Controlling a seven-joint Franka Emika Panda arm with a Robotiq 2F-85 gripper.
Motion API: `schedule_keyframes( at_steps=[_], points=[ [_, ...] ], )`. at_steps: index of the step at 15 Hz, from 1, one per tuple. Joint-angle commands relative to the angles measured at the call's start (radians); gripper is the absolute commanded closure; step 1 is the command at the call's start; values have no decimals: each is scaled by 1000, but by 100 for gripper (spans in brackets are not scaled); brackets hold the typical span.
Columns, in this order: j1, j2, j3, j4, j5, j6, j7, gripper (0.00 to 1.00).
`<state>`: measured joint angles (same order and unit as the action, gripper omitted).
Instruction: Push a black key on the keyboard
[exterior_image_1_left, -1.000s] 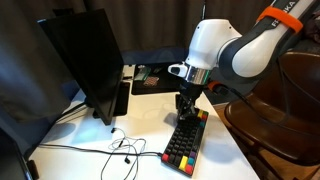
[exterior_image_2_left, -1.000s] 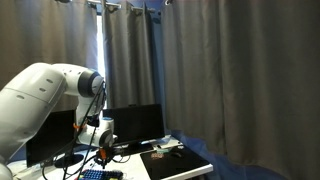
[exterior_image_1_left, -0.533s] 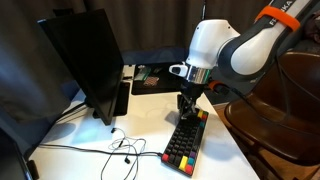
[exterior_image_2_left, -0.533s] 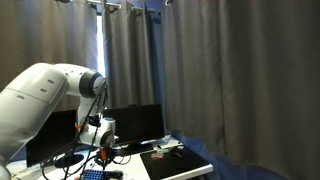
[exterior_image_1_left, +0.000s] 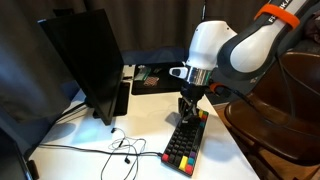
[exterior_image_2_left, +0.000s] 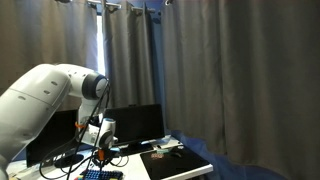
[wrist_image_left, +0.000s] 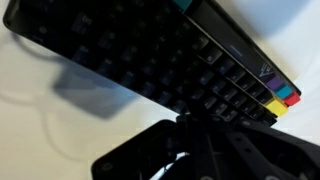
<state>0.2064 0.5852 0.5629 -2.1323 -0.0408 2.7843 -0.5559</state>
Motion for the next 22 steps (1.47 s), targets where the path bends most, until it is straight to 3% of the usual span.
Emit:
schedule_keyframes(
  at_steps=[1, 14, 22],
  points=[
    [-37, 19, 41, 2, 19, -13, -2, 100],
    [-69, 48, 78, -2, -6, 49, -15, 100],
    [-61, 44, 62, -4, -19, 38, -9, 100]
  ],
)
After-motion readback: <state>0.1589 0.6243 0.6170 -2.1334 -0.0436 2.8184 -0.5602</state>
